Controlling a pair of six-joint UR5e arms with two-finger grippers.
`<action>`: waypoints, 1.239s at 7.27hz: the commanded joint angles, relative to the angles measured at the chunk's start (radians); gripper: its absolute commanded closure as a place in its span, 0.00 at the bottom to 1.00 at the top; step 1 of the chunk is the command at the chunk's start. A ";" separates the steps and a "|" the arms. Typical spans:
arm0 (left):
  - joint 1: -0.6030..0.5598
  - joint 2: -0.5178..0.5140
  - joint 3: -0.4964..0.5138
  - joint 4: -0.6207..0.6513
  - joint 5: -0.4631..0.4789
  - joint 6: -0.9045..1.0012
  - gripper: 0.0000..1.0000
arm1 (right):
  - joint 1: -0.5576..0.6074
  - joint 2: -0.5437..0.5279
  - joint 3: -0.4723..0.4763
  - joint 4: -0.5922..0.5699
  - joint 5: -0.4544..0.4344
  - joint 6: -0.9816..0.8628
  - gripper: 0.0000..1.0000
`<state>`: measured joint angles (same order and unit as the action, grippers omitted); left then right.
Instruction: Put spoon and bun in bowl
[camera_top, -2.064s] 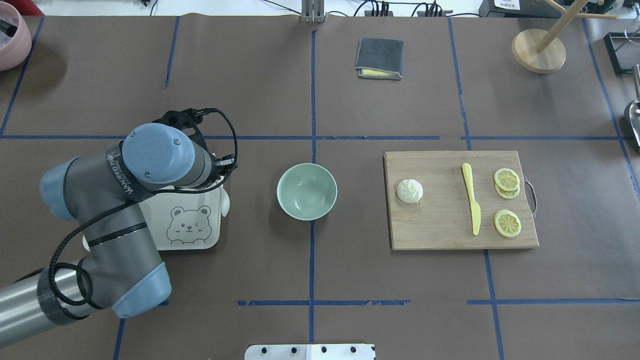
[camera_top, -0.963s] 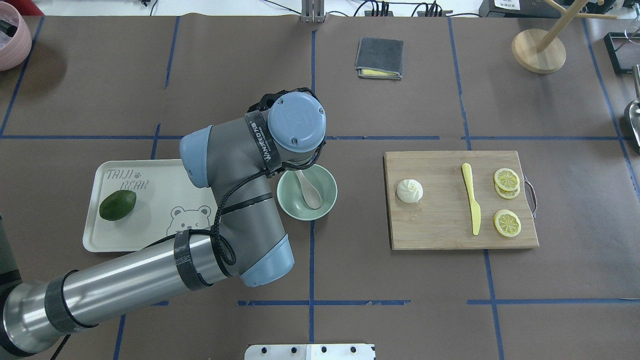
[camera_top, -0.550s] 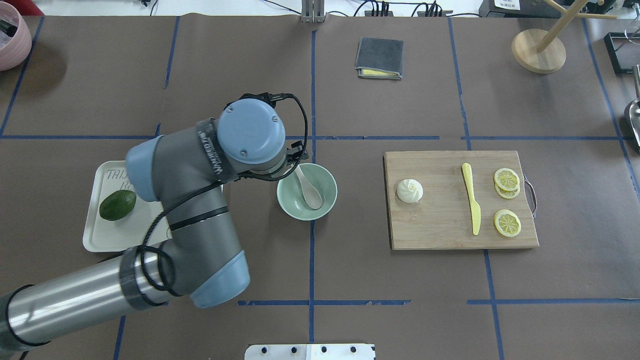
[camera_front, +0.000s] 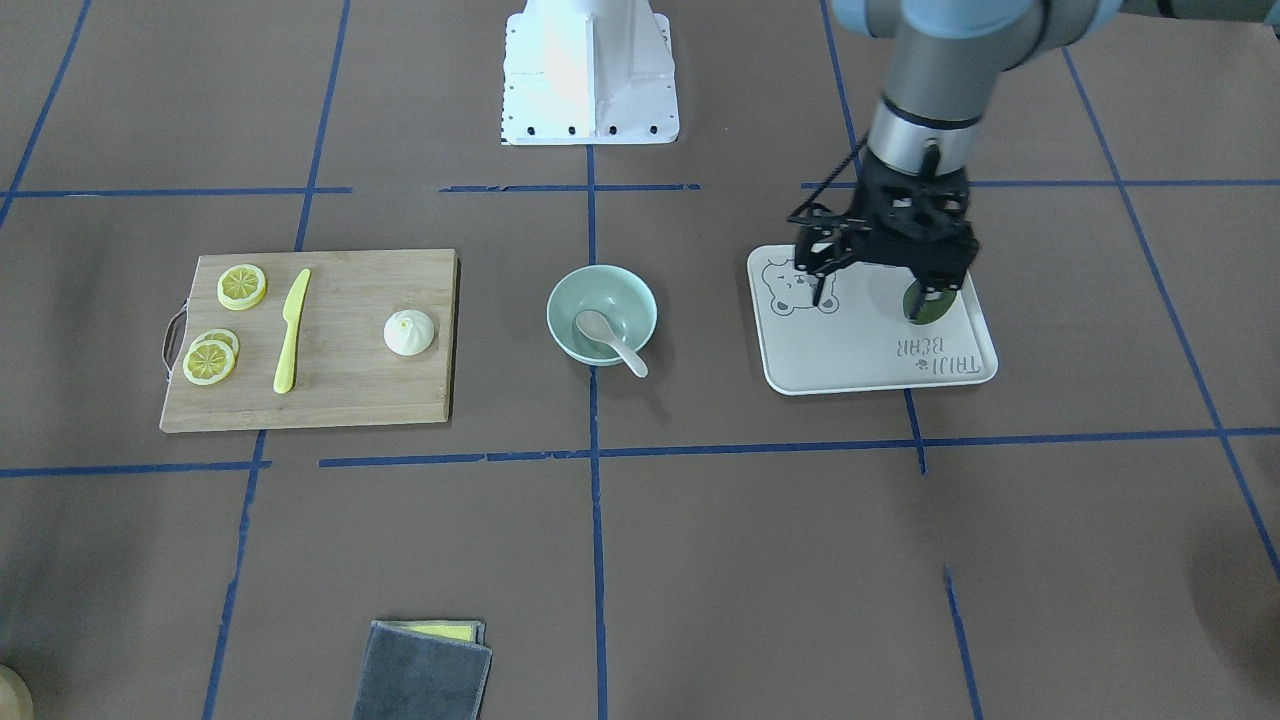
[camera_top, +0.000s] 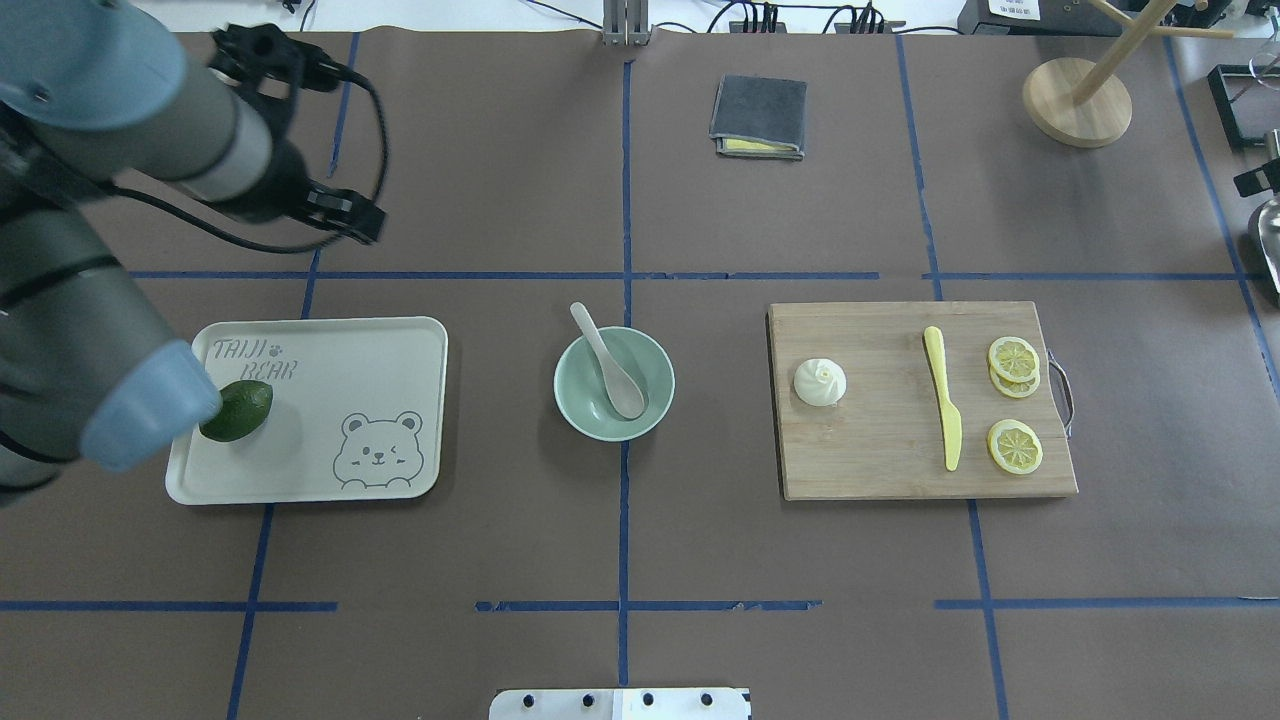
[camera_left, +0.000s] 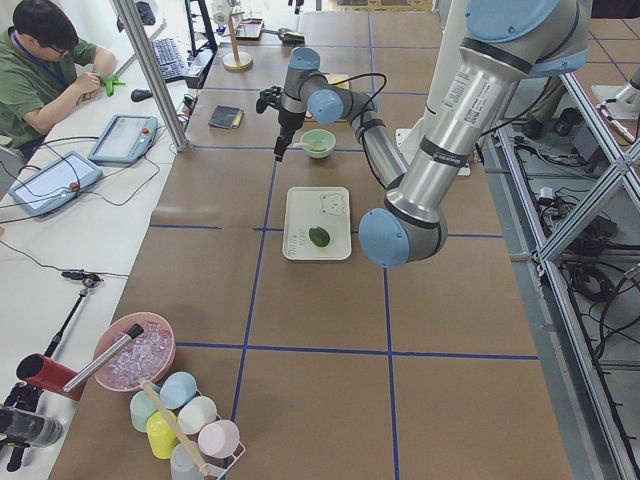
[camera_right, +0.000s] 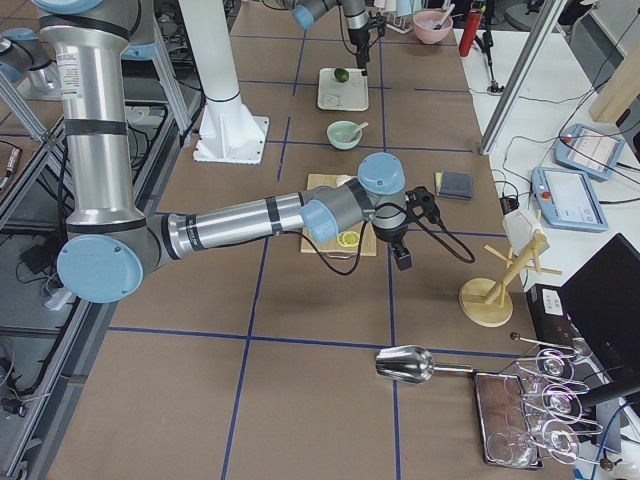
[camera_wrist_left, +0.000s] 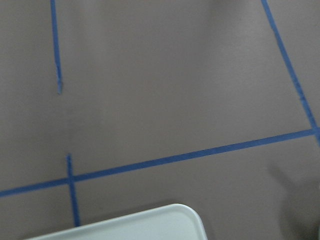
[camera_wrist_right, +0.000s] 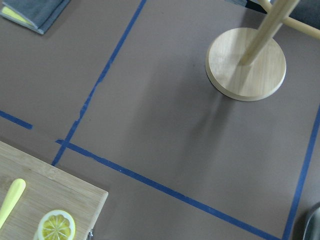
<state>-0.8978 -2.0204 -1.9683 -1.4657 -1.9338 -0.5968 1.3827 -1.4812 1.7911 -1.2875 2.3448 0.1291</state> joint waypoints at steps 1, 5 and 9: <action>-0.308 0.167 0.014 -0.005 -0.121 0.510 0.00 | -0.078 0.055 0.036 -0.006 -0.001 0.138 0.00; -0.697 0.420 0.207 -0.005 -0.281 0.781 0.00 | -0.282 0.266 0.205 -0.323 -0.077 0.402 0.00; -0.710 0.503 0.224 0.007 -0.440 0.773 0.00 | -0.635 0.253 0.237 -0.315 -0.393 0.656 0.00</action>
<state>-1.6055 -1.5327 -1.7557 -1.4606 -2.3021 0.1787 0.8650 -1.2127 2.0463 -1.6747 2.0622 0.6852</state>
